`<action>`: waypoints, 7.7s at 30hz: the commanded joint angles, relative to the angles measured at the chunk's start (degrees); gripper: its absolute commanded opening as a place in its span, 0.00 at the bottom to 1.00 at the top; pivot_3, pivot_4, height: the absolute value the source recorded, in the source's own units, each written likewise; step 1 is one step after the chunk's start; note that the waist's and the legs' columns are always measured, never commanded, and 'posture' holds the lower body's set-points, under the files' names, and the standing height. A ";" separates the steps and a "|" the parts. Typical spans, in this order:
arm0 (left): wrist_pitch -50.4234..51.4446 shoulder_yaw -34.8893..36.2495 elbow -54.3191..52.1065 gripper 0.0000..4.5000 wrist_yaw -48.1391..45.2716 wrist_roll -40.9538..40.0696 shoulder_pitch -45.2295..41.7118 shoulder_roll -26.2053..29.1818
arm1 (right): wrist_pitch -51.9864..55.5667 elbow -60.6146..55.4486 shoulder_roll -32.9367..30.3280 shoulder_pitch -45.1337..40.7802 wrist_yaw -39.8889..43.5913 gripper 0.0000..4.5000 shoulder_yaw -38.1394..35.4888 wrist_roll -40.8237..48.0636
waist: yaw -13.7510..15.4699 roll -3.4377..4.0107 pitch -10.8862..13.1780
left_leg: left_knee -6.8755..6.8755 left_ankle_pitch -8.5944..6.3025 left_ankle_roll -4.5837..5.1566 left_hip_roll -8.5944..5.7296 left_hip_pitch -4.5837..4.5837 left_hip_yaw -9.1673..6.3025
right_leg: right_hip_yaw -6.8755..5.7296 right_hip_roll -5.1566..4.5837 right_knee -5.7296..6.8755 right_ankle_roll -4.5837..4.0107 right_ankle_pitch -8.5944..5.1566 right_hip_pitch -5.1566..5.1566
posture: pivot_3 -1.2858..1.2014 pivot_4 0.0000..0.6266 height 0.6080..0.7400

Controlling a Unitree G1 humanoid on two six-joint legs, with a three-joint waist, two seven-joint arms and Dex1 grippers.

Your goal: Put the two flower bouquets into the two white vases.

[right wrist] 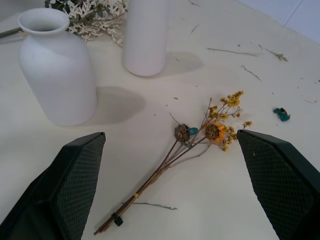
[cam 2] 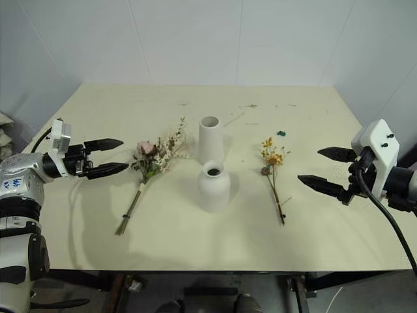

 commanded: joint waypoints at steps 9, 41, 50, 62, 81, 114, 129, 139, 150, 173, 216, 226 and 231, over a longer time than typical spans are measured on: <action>2.80 1.55 -4.43 1.00 5.90 -1.51 -1.03 -1.51 | -2.68 -2.67 2.73 -2.58 -2.07 0.99 0.85 0.62 | 0.08 0.00 0.00 | 0.00 0.00 0.00 0.00 -0.02 -0.01 | -0.01 0.00 0.00 0.01 0.00 0.00 | 0.52 0.24 1.00; 75.37 1.59 -67.35 1.00 47.39 -12.72 18.37 3.49 | -13.65 17.48 7.10 -23.15 23.69 0.99 15.85 1.05 | -0.13 0.00 0.01 | 0.02 -0.02 -0.04 0.01 0.07 0.00 | 0.03 0.01 -0.01 0.01 0.01 0.03 | 0.52 0.24 1.00; 94.15 -2.16 -67.14 1.00 54.14 -12.44 12.36 2.75 | -15.38 20.35 7.18 -25.26 26.41 0.99 17.24 -0.98 | -0.18 -0.01 0.01 | 0.03 -0.02 -0.05 0.00 0.06 -0.01 | 0.03 0.01 -0.01 0.01 0.01 0.03 | 0.52 0.24 1.00; 94.24 -10.80 -56.21 1.00 59.05 -13.94 4.89 0.54 | -14.71 18.98 8.70 -24.05 24.14 0.99 17.08 -1.59 | -0.14 -0.01 0.01 | 0.02 -0.02 -0.11 0.00 0.05 -0.01 | 0.03 0.01 -0.03 0.02 0.01 0.02 | 0.52 0.24 1.00; 94.22 -14.73 -49.92 0.11 60.57 -12.09 0.96 -0.99 | -14.79 17.76 9.17 -23.19 21.22 1.00 16.14 -1.55 | -0.02 -0.01 0.01 | 0.04 -0.03 -0.15 0.00 0.04 -0.01 | 0.03 0.01 -0.01 0.02 0.00 0.02 | 0.52 0.24 1.00; 80.03 -15.62 -41.50 0.00 53.45 -5.54 -3.48 -2.43 | -13.77 12.23 9.19 -17.00 14.64 1.00 12.00 0.30 | 0.00 -0.01 0.01 | 0.06 -0.01 -0.18 -0.02 0.03 -0.01 | 0.03 0.00 0.02 0.04 0.01 0.02 | 0.52 0.24 1.00; 81.22 -14.89 -50.83 0.09 55.29 -2.13 -0.80 0.26 | -12.34 13.21 9.12 -18.04 15.01 1.00 13.61 -0.14 | -0.01 -0.01 0.01 | 0.07 -0.01 -0.18 -0.02 0.03 -0.01 | 0.04 0.00 0.03 0.04 0.01 0.02 | 0.52 0.24 1.00; 94.12 -12.67 -47.10 0.69 57.91 -2.30 -3.15 -3.12 | -12.50 14.38 8.91 -19.03 15.27 1.00 14.63 -0.77 | -0.02 -0.01 0.01 | 0.08 -0.01 -0.18 -0.02 0.02 -0.01 | 0.03 0.00 0.04 0.05 0.01 0.02 | 0.52 0.24 1.00; 91.57 -17.29 -38.54 0.81 58.40 -1.13 -4.84 -7.92 | -12.35 14.44 8.99 -19.16 14.85 1.00 14.70 -1.29 | -0.03 -0.01 0.01 | 0.07 0.00 -0.19 -0.02 0.03 -0.01 | 0.03 0.00 0.04 0.05 0.01 0.02 | 0.52 0.24 1.00; 73.95 -10.89 -35.71 0.01 62.28 3.48 -5.10 -10.65 | -11.96 12.53 8.71 -17.55 12.78 1.00 12.77 -1.20 | 0.12 -0.01 0.01 | 0.07 0.06 -0.30 -0.03 0.11 -0.02 | 0.03 0.00 0.08 0.06 0.03 0.09 | 0.52 0.24 1.00; -6.66 11.21 18.67 0.01 32.32 -6.03 -35.08 -33.52 | -10.53 -2.45 10.93 -5.61 0.80 1.00 3.59 5.36 | 1.43 -0.05 0.03 | 0.12 0.08 -0.28 -0.09 -0.07 0.09 | 0.08 -0.04 -0.22 0.30 0.18 0.08 | 0.52 0.24 1.00; -7.82 10.42 20.26 0.01 35.72 -2.50 -34.99 -35.05 | -16.88 5.78 14.66 -12.38 0.73 1.00 8.03 0.64 | 1.44 -0.04 0.03 | 0.11 0.09 -0.28 -0.09 -0.06 0.09 | 0.08 -0.04 -0.22 0.30 0.18 0.08 | 0.52 0.24 1.00; -8.93 9.69 20.57 0.01 37.13 -0.05 -34.80 -35.67 | -17.55 7.47 14.86 -14.91 1.39 1.00 9.16 0.14 | 1.48 -0.04 0.03 | 0.11 0.09 -0.28 -0.09 -0.07 0.09 | 0.08 -0.04 -0.23 0.31 0.18 0.07 | 0.52 0.24 1.00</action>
